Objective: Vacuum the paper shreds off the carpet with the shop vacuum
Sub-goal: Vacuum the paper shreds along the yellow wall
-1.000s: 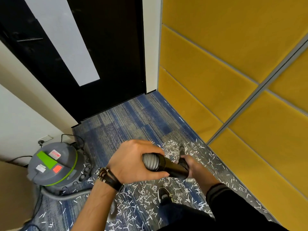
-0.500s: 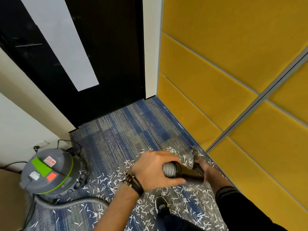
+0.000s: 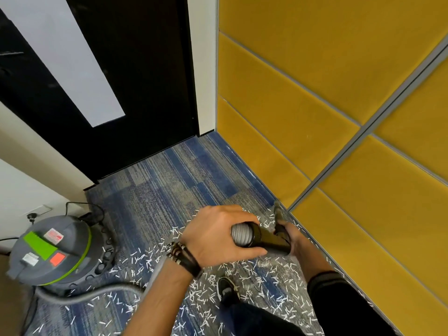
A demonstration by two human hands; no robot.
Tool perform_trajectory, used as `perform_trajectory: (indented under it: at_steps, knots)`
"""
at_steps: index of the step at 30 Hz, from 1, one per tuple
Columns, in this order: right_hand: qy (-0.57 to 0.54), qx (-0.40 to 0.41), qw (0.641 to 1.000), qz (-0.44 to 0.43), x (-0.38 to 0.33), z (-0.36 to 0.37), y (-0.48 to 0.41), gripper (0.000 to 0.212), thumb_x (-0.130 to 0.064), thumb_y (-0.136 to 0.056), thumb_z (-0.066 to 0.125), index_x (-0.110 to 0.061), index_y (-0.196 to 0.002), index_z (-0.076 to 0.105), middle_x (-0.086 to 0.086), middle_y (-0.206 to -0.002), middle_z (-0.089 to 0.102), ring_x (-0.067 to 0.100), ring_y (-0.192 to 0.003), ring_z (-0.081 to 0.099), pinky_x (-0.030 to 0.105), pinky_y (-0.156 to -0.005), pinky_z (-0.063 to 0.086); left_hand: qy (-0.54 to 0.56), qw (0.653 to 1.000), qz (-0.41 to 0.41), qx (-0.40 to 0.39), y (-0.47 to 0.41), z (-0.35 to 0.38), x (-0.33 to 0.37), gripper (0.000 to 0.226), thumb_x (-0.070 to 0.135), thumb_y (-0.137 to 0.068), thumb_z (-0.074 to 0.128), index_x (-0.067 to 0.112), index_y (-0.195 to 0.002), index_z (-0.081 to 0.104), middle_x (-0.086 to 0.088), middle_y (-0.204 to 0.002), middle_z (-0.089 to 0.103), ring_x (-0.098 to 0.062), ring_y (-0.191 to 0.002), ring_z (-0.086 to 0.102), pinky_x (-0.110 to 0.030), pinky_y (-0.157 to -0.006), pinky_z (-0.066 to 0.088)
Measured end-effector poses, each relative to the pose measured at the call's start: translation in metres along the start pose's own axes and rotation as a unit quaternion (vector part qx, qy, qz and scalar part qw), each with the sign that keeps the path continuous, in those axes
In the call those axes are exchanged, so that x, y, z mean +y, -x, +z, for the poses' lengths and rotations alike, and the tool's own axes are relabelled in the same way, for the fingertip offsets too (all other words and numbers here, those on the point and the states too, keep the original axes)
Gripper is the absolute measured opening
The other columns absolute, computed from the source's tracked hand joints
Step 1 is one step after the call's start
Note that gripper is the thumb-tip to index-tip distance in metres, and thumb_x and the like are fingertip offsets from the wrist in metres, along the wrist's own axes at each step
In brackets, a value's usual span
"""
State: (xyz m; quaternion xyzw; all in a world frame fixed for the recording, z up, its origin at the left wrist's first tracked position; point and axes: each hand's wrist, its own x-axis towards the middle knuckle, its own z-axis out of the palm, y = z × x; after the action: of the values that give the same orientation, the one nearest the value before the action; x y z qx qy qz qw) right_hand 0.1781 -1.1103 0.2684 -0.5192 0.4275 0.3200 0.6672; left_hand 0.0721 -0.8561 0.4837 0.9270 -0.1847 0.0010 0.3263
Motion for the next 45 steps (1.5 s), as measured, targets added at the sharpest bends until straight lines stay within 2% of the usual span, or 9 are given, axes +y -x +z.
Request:
perform_trajectory:
  at_steps: [6, 14, 18, 21, 25, 32, 35, 39, 45]
  knots:
    - [-0.081, -0.009, 0.996, 0.028, 0.020, -0.009, -0.007, 0.030, -0.032, -0.103, 0.039, -0.007, -0.086, 0.045, 0.011, -0.051, 0.054, 0.021, -0.037, 0.054, 0.027, -0.039, 0.049, 0.025, 0.999, 0.024, -0.039, -0.012, 0.013, -0.002, 0.047, 0.074, -0.076, 0.073, 0.039, -0.107, 0.073, 0.022, -0.090, 0.069, 0.004, -0.080, 0.065, -0.027, -0.072, 0.059]
    - [-0.073, 0.029, 0.995, 0.058, 0.038, -0.022, -0.007, 0.030, -0.038, -0.098, 0.047, -0.012, -0.115, 0.045, 0.012, -0.070, 0.059, 0.023, -0.060, 0.057, 0.036, -0.067, 0.053, 0.038, 0.998, 0.002, -0.052, -0.004, 0.004, -0.004, 0.047, 0.075, -0.075, 0.074, 0.042, -0.107, 0.074, 0.027, -0.094, 0.070, 0.005, -0.087, 0.066, -0.028, -0.077, 0.058]
    - [-0.050, 0.021, 0.998, 0.032, 0.039, -0.008, 0.000, 0.022, -0.031, -0.101, 0.047, -0.012, -0.110, 0.043, 0.014, -0.071, 0.058, 0.025, -0.058, 0.057, 0.037, -0.056, 0.056, 0.034, 0.999, -0.031, 0.007, 0.019, -0.006, -0.013, 0.049, 0.078, -0.077, 0.069, 0.041, -0.108, 0.075, 0.025, -0.097, 0.072, 0.005, -0.091, 0.068, -0.028, -0.083, 0.059]
    - [-0.014, 0.000, 0.999, 0.040, 0.044, 0.015, 0.009, 0.024, -0.037, -0.099, 0.048, -0.013, -0.102, 0.044, 0.011, -0.065, 0.057, 0.023, -0.055, 0.058, 0.036, -0.062, 0.055, -0.002, 1.000, -0.013, -0.001, 0.035, -0.006, -0.006, 0.046, 0.078, -0.078, 0.067, 0.041, -0.105, 0.074, 0.024, -0.093, 0.071, 0.003, -0.086, 0.067, -0.027, -0.080, 0.059]
    - [-0.019, -0.028, 0.999, 0.031, 0.064, 0.024, 0.021, 0.031, -0.036, -0.102, 0.040, -0.010, -0.086, 0.047, 0.010, -0.056, 0.056, 0.020, -0.043, 0.056, 0.026, -0.050, 0.052, -0.004, 1.000, 0.000, -0.002, 0.053, -0.002, -0.001, 0.045, 0.078, -0.078, 0.069, 0.042, -0.103, 0.073, 0.025, -0.091, 0.069, 0.004, -0.084, 0.066, -0.028, -0.076, 0.059]
    - [0.010, 0.053, 0.998, 0.042, 0.106, -0.043, 0.035, 0.029, -0.038, -0.099, 0.048, -0.010, -0.106, 0.046, 0.014, -0.073, 0.059, 0.027, -0.062, 0.061, 0.039, -0.057, 0.058, 0.045, 0.998, 0.011, -0.036, 0.077, 0.022, 0.010, 0.044, 0.077, -0.074, 0.073, 0.043, -0.103, 0.073, 0.028, -0.090, 0.069, 0.008, -0.086, 0.063, -0.028, -0.080, 0.057]
    - [0.030, 0.041, 0.998, 0.042, 0.095, -0.055, 0.039, 0.026, -0.034, -0.099, 0.047, -0.009, -0.109, 0.043, 0.014, -0.070, 0.059, 0.030, -0.061, 0.062, 0.044, -0.061, 0.058, 0.055, 0.998, 0.004, 0.001, 0.087, 0.035, 0.012, 0.046, 0.077, -0.076, 0.071, 0.041, -0.105, 0.075, 0.027, -0.091, 0.070, 0.007, -0.085, 0.065, -0.024, -0.078, 0.058]
    - [0.029, 0.038, 0.999, 0.006, 0.081, -0.050, 0.025, 0.021, -0.027, -0.098, 0.047, -0.007, -0.093, 0.044, 0.012, -0.063, 0.055, 0.025, -0.048, 0.056, 0.032, -0.044, 0.053, 0.041, 0.999, 0.012, 0.021, 0.096, 0.047, 0.017, 0.048, 0.077, -0.076, 0.072, 0.042, -0.109, 0.072, 0.025, -0.091, 0.070, 0.006, -0.080, 0.065, -0.018, -0.075, 0.057]
    - [0.004, 0.060, 0.998, 0.012, 0.114, -0.059, 0.008, 0.026, -0.031, -0.100, 0.046, -0.008, -0.087, 0.042, 0.011, -0.055, 0.052, 0.022, -0.039, 0.054, 0.028, -0.040, 0.049, 0.071, 0.997, -0.010, -0.022, 0.109, 0.072, 0.001, 0.047, 0.076, -0.075, 0.074, 0.043, -0.109, 0.072, 0.023, -0.090, 0.068, 0.003, -0.081, 0.064, -0.029, -0.075, 0.058]
